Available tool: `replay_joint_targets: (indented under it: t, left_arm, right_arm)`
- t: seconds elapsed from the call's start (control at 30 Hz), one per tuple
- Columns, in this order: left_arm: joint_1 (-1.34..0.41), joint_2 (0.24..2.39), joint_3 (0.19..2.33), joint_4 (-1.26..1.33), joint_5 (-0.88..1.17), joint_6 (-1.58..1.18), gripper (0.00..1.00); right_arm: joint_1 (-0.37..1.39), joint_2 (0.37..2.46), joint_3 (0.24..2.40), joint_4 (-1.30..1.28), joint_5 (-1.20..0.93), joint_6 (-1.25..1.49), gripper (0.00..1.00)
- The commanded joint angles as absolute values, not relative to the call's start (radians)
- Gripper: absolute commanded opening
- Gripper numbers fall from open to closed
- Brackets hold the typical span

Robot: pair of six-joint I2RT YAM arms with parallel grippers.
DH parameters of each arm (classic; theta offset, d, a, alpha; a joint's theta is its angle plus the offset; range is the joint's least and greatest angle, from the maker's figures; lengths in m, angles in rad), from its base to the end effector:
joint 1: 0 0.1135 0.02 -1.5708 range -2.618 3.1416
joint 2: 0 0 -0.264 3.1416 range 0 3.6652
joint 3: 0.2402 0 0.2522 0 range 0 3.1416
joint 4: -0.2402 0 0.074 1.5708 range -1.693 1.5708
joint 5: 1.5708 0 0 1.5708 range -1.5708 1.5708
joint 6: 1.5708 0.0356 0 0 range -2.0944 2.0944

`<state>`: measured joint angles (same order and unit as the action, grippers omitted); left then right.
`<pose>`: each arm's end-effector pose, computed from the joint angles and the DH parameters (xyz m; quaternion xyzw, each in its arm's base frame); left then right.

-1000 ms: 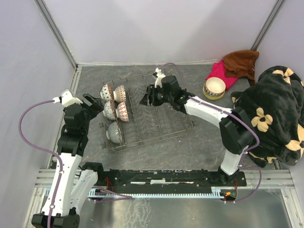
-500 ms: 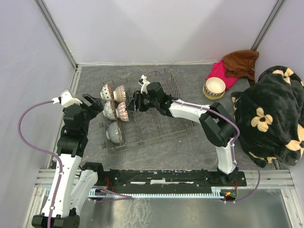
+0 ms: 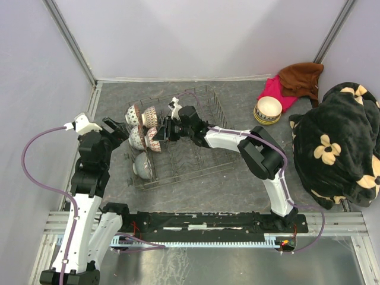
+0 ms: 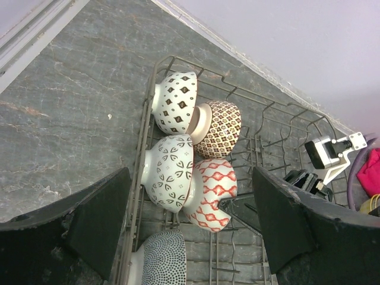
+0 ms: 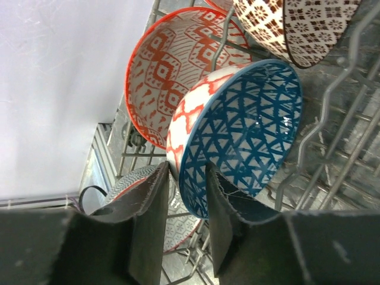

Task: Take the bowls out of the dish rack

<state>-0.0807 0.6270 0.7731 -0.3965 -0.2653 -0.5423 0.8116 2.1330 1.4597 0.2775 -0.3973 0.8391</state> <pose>0.1451 -0.0024 0.3366 -0.2581 0.7436 -0.0869 0.6107 0.3261 0.3636 0.1898 -0.0982 0.8174 0.5107 0.2479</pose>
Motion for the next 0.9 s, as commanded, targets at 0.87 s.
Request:
replay_joint_targets:
  t: [0.87]
  left_arm:
    - [-0.081, 0.614, 0.788, -0.39, -0.301, -0.537, 0.89]
  right_arm:
    - [0.818, 2.049, 1.452, 0.573, -0.5, 0.984, 0.01]
